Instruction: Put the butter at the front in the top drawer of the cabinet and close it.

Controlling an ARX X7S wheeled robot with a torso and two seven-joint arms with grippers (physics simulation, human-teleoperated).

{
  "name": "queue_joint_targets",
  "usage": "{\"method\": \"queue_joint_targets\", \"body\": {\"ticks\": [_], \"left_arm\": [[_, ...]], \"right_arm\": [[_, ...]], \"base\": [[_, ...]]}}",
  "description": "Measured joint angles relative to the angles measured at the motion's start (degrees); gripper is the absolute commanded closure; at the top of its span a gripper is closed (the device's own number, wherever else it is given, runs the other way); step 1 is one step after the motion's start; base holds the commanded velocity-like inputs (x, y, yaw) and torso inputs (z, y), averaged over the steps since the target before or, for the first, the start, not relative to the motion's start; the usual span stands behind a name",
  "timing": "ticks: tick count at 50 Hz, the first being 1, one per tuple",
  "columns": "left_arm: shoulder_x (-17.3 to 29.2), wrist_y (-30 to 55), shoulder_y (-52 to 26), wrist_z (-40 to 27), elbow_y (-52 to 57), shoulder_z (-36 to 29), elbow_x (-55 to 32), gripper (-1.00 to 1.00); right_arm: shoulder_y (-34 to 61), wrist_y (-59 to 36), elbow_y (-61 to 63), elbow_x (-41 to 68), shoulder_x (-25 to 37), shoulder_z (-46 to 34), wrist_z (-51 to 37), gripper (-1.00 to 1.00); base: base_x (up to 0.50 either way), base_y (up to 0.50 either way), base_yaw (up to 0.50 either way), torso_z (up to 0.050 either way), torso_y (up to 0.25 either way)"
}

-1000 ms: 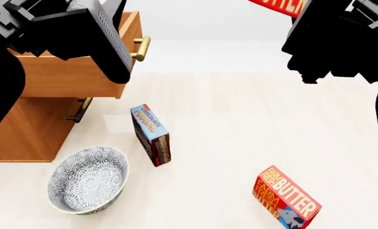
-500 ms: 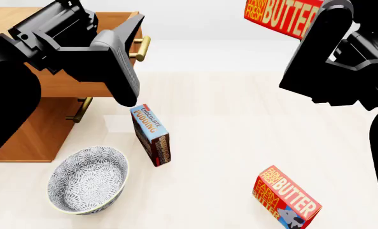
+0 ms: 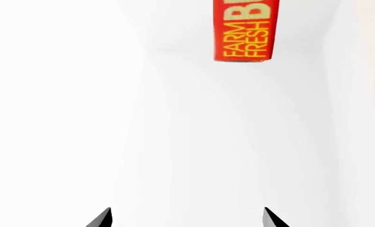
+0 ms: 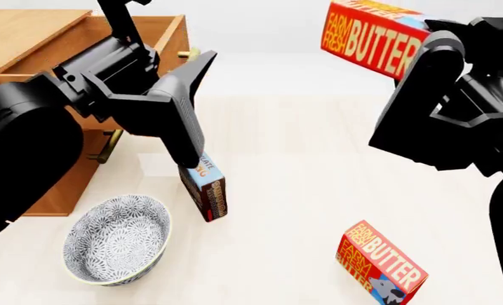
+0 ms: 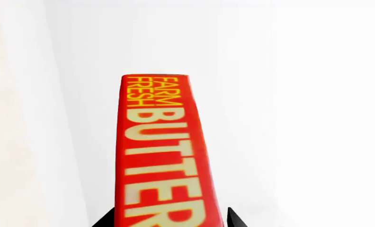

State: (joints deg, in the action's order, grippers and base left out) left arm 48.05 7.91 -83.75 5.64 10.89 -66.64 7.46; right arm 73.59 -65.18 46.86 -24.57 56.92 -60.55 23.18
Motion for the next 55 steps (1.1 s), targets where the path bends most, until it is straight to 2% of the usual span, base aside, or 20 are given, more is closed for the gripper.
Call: {"method": "queue_joint_targets", "body": {"ticks": [55], "left_arm": [[-7.7,-8.19,1.08,1.14,-7.23,-1.28,-3.34,-1.0]], "right_arm": [[-2.8,-2.11,5.54,-1.2,-0.7,-0.7,2.18,1.0]], "base": [[0.0,0.0,0.0,0.001,0.001]]}}
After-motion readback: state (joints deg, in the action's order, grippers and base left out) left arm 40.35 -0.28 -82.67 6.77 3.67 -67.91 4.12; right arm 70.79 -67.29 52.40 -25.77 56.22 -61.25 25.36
